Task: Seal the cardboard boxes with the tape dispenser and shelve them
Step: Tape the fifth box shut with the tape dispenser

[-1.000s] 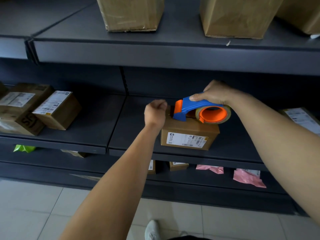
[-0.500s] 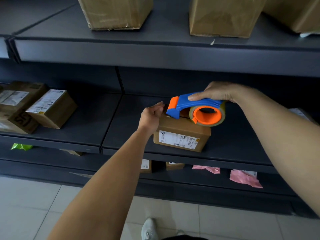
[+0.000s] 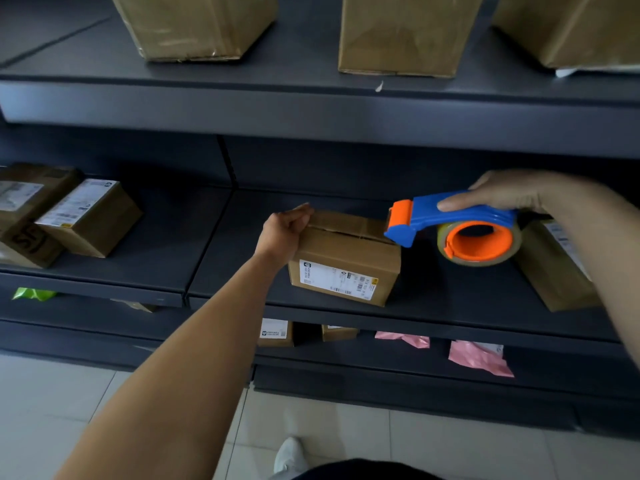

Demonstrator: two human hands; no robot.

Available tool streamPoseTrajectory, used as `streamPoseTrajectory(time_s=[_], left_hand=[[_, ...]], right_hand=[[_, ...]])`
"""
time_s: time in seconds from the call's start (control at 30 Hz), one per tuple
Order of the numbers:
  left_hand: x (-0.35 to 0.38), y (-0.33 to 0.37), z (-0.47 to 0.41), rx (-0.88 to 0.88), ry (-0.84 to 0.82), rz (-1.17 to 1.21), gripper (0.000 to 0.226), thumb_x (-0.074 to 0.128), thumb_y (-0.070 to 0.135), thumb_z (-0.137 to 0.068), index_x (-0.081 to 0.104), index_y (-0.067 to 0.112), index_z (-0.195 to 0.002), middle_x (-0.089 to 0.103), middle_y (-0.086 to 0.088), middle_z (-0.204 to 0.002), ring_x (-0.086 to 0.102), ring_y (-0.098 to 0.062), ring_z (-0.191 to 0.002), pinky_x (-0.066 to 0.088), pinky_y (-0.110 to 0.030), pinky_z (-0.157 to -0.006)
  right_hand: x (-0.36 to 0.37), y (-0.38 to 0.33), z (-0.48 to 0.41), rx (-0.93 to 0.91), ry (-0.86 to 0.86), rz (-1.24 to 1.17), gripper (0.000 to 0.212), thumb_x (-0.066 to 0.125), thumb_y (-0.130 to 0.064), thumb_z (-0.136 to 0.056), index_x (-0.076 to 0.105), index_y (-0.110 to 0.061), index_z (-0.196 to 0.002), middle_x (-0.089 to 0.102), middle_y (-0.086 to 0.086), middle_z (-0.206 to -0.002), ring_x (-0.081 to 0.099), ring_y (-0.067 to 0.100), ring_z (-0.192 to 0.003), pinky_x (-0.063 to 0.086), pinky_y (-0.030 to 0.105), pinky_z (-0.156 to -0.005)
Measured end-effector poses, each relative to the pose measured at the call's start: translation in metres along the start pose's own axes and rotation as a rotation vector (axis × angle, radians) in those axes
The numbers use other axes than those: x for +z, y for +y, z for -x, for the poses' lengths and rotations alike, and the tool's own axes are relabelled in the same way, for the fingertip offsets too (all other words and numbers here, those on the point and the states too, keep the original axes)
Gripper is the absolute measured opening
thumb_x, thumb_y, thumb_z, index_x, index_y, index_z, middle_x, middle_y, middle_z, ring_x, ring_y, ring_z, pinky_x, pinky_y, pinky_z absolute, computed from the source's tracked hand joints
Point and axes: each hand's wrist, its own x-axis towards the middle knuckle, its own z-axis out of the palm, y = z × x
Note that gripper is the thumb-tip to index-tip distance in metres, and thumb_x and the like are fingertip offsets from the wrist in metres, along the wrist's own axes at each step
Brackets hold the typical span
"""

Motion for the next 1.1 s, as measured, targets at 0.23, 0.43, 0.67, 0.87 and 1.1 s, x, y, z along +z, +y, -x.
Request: streamPoseTrajectory(time_s=[0.23,0.43,0.67,0.87,1.1], left_hand=[[-0.001,0.005,0.003,-0.015,0.034,-0.127,0.031,0.047,0.023,-0.100,0.061,0.023,-0.129,0.052,0.014,-0.139,0.049,-0.005,-0.124,0.033,-0.012,-0.093],[-0.001,0.006,0.003,-0.010,0.034,-0.174,0.032,0.046,0.025,-0.100,0.059,0.026,-0.130,0.051,0.015,-0.140,0.050,-0.009,-0.125,0.035,-0.015,-0.094],[0.001,0.006,0.002,0.037,0.054,-0.266,0.033,0.043,0.021,-0.102,0.057,0.026,-0.131,0.047,0.012,-0.144,0.039,-0.013,-0.136,0.029,-0.026,-0.111],[0.037,0.039,0.013,0.144,-0.068,-0.999,0.060,0.031,0.002,-0.093,0.018,0.008,-0.151,0.014,-0.005,-0.160,-0.002,-0.020,-0.149,-0.008,-0.043,-0.117],[0.093,0.068,0.024,0.278,-0.348,-0.948,0.053,0.014,0.030,-0.104,0.001,0.013,-0.153,-0.004,0.000,-0.161,-0.010,-0.015,-0.148,-0.007,-0.035,-0.120]], right_hand=[[-0.010,0.031,0.015,0.044,0.022,-0.030,0.105,0.066,-0.087,-0.004,0.072,-0.007,-0.071,0.065,0.004,-0.055,0.055,0.021,-0.055,0.041,0.029,-0.062],[0.004,0.038,0.020,0.088,0.021,-0.022,0.086,0.071,-0.080,-0.041,0.074,-0.004,-0.082,0.066,0.003,-0.056,0.057,0.021,-0.057,0.040,0.029,-0.062],[0.027,0.039,0.009,0.162,0.014,-0.003,0.058,0.071,-0.062,-0.065,0.072,-0.007,-0.082,0.070,0.008,-0.073,0.061,0.022,-0.064,0.043,0.028,-0.064],[0.029,0.039,0.005,0.142,0.030,0.014,0.056,0.070,-0.063,-0.068,0.072,-0.010,-0.084,0.071,0.007,-0.076,0.062,0.022,-0.066,0.042,0.028,-0.062],[0.031,0.043,0.003,0.150,0.041,0.044,0.051,0.068,-0.063,-0.072,0.070,-0.012,-0.080,0.069,0.004,-0.077,0.061,0.019,-0.068,0.041,0.027,-0.059]])
